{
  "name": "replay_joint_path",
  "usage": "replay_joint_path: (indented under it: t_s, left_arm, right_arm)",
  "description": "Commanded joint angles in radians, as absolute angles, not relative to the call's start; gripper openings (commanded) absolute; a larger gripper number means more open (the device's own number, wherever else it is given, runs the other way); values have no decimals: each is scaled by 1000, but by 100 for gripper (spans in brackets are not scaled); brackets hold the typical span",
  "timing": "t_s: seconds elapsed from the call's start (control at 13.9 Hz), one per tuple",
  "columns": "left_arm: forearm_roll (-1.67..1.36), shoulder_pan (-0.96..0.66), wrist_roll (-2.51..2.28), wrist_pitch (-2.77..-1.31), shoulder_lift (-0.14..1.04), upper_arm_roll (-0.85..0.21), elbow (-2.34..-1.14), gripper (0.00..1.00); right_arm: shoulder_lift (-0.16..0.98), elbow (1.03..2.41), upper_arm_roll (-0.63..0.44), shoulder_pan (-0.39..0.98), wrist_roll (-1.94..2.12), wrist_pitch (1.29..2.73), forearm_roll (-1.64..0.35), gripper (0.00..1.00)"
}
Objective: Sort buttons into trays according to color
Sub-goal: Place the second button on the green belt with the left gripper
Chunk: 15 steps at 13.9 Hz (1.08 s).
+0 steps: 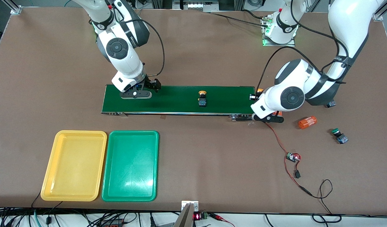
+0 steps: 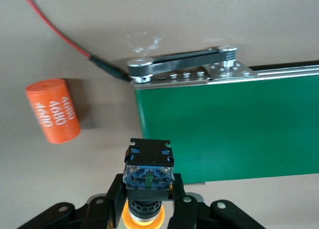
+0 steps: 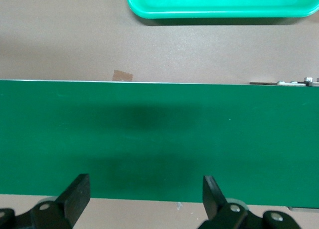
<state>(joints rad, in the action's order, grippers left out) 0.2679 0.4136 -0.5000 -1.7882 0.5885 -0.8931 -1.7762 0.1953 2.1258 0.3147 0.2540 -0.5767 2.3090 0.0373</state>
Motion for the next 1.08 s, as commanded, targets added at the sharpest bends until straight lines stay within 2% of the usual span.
replay_joint_path:
  t_s: [0.0,0.43,0.57,0.65,0.72,1.0]
  left_arm:
    - [275,407,-517,-1825,643,-894,-1759,11]
    - [282,354,-611,-1901,699,-890,-1766,12]
    - [287,312,-615,-1914,715,-879,-1769,18]
    - [287,293,-627,-1924,715,-856,-1766,46]
    - [284,284,-664,-1924,718,-844,-1761,99]
    - [281,308,-726,-1908,687,-848,-1752,100]
  right_arm:
    - [209,2108,313,262,-601,2312,55,100]
    - [215,2109,313,262,-614,2312,55,100]
    - [216,2109,313,264,-614,2312,55,100]
    - [216,2108,313,264,-614,2312,55,100]
    - [218,2109,313,265,-614,2319,63,100]
    - [245,2109,313,281,-623,2361,109,100]
